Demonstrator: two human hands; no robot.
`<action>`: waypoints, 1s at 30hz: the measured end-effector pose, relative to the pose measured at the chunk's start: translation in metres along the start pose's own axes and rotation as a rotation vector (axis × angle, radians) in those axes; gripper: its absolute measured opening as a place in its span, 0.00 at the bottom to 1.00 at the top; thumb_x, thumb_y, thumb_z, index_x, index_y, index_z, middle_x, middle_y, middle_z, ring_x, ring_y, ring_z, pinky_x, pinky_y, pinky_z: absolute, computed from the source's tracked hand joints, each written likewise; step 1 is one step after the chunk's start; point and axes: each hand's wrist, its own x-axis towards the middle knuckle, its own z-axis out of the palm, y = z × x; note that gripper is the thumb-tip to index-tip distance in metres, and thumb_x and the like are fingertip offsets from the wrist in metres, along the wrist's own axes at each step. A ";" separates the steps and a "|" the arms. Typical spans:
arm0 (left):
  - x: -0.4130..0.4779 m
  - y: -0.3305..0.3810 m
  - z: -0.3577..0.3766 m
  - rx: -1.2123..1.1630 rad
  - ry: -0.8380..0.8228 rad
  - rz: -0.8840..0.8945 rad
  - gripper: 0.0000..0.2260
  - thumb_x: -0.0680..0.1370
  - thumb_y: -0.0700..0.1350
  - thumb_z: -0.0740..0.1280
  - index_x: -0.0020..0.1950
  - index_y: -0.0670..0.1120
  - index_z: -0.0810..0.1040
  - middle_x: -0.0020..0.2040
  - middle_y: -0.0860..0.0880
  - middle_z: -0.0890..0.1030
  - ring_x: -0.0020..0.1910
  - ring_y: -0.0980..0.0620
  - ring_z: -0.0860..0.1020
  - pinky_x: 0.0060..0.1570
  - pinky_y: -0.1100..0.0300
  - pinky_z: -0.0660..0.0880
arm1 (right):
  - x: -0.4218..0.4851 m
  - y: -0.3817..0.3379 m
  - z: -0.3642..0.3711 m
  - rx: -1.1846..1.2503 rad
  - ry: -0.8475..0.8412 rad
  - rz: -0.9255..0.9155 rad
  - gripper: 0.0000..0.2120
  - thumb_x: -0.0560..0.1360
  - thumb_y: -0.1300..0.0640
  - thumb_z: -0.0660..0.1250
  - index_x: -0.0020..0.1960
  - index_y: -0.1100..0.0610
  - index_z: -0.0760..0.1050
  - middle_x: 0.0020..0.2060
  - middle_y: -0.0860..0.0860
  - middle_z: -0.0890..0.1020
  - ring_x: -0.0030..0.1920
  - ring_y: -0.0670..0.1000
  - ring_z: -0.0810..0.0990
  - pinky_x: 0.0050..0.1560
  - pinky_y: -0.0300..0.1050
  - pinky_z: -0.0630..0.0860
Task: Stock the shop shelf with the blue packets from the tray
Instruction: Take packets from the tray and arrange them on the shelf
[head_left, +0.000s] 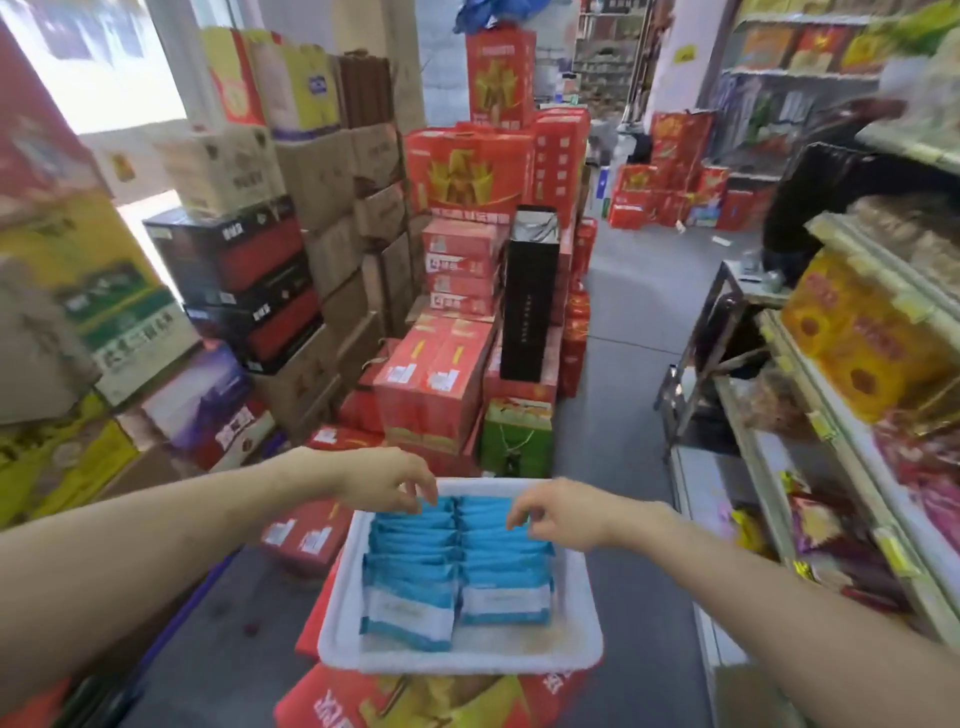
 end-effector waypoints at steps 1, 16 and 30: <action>-0.003 -0.009 0.020 0.003 -0.037 0.005 0.13 0.81 0.48 0.67 0.65 0.52 0.81 0.62 0.53 0.79 0.59 0.53 0.78 0.61 0.58 0.74 | 0.011 -0.001 0.017 -0.012 -0.040 -0.005 0.16 0.80 0.61 0.63 0.64 0.51 0.81 0.62 0.48 0.80 0.59 0.48 0.78 0.64 0.44 0.73; -0.014 -0.025 0.133 0.088 0.000 0.244 0.12 0.78 0.50 0.66 0.61 0.57 0.82 0.67 0.57 0.74 0.64 0.51 0.68 0.65 0.52 0.68 | 0.027 0.011 0.115 -0.076 0.022 -0.011 0.14 0.79 0.60 0.62 0.59 0.48 0.80 0.59 0.45 0.70 0.57 0.49 0.74 0.63 0.48 0.73; -0.023 -0.006 0.140 -0.108 -0.218 0.117 0.16 0.77 0.41 0.64 0.58 0.59 0.82 0.64 0.54 0.69 0.61 0.50 0.73 0.65 0.50 0.72 | 0.033 -0.001 0.136 -0.019 -0.190 0.002 0.18 0.73 0.61 0.61 0.50 0.39 0.81 0.48 0.38 0.76 0.51 0.44 0.75 0.57 0.47 0.75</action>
